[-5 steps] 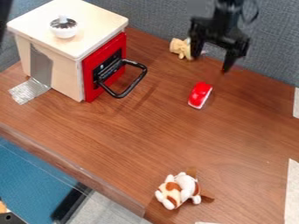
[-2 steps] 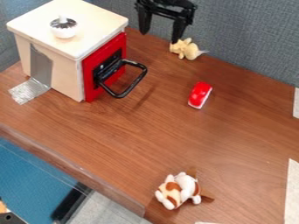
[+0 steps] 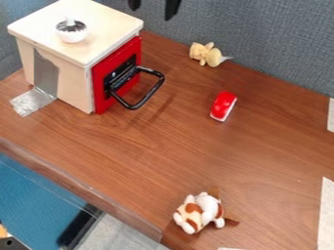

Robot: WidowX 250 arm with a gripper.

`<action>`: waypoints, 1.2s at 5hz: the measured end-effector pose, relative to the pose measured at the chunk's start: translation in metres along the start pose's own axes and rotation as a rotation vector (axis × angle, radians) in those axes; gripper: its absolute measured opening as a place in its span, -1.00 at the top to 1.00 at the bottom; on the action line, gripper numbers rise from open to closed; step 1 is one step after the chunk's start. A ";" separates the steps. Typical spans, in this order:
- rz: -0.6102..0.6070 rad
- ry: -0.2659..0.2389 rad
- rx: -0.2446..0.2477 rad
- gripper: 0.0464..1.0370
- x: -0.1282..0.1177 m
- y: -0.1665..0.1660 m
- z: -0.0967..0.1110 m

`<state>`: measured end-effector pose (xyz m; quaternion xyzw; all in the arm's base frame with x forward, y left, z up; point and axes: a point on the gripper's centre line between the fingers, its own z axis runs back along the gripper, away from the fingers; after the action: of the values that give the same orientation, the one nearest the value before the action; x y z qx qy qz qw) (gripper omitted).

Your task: Move a object from the top of the box to the right side of the table

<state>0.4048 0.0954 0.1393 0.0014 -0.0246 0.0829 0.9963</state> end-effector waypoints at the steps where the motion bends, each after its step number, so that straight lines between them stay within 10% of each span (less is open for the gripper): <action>1: -0.024 -0.042 -0.005 -0.93 -0.007 0.010 0.017; 6: -0.103 -0.062 0.043 -0.93 -0.054 0.077 -0.003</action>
<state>0.3389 0.1626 0.1331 0.0267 -0.0536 0.0321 0.9977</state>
